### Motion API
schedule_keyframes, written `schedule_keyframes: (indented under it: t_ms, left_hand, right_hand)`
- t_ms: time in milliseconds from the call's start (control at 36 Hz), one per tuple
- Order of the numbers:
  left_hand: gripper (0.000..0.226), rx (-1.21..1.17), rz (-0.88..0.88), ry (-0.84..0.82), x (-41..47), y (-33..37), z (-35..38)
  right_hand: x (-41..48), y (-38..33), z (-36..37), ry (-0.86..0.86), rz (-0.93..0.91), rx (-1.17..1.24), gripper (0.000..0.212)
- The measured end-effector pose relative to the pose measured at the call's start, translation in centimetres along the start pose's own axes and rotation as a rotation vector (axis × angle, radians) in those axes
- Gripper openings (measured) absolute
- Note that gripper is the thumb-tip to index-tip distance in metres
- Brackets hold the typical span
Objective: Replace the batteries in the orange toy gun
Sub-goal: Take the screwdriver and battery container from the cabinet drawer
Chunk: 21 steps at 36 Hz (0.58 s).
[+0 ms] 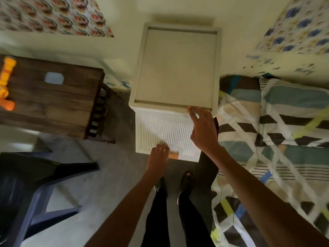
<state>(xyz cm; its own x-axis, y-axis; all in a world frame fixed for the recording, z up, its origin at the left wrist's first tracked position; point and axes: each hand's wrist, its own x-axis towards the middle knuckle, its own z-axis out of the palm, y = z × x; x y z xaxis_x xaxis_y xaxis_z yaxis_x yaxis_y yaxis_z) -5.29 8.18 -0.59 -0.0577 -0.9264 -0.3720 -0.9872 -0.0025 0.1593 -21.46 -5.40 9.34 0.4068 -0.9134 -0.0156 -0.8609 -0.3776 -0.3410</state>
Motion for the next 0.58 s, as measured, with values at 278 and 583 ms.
schedule_keyframes:
  t_ms: [278, 583]
  left_hand:
    - [0.037, -0.035, 0.022, 0.214, -2.7, 1.4, -7.1]
    - [0.035, -0.125, -0.019, 0.497, 4.5, 0.7, -10.9]
  right_hand:
    - [1.3, 0.3, -3.1, -0.139, -0.022, 0.087, 0.061]
    - [1.6, 0.8, -2.8, -0.143, -0.007, 0.114, 0.059]
